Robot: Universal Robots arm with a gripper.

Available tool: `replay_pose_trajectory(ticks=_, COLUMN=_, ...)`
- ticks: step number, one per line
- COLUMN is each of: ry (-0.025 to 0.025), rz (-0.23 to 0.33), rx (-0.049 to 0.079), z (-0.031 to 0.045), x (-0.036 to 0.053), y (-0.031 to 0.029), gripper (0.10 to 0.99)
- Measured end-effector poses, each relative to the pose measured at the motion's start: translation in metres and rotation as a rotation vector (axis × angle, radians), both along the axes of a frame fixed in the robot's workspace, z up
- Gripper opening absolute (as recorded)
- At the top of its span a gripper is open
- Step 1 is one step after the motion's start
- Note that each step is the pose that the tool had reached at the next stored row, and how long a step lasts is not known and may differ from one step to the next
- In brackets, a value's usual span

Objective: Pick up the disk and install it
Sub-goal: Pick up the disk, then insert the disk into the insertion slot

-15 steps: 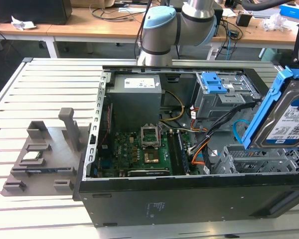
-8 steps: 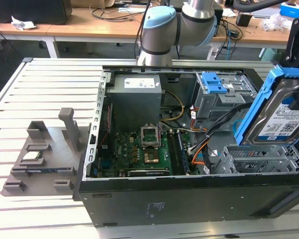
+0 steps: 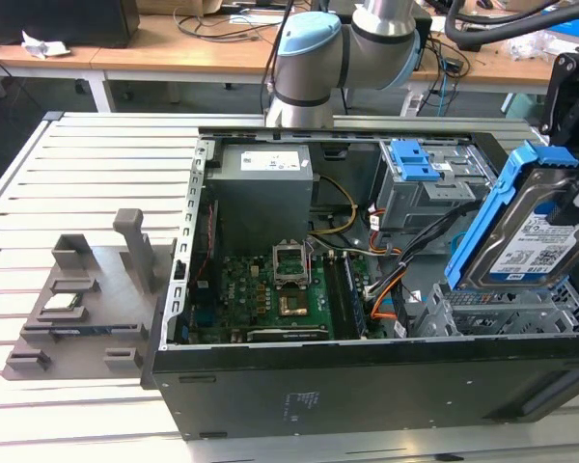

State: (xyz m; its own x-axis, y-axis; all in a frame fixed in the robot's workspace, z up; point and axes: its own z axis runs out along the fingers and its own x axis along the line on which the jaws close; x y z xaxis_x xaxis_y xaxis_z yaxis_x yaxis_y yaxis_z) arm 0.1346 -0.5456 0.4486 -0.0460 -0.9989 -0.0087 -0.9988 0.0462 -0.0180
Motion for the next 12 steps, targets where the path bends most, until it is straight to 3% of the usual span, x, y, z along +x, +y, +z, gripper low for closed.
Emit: replay_pose_trajectory(ticks=12, ry=0.0000, rz=0.000, rx=0.000, z=-0.0006, x=0.0000, y=0.0000, gripper=0.357)
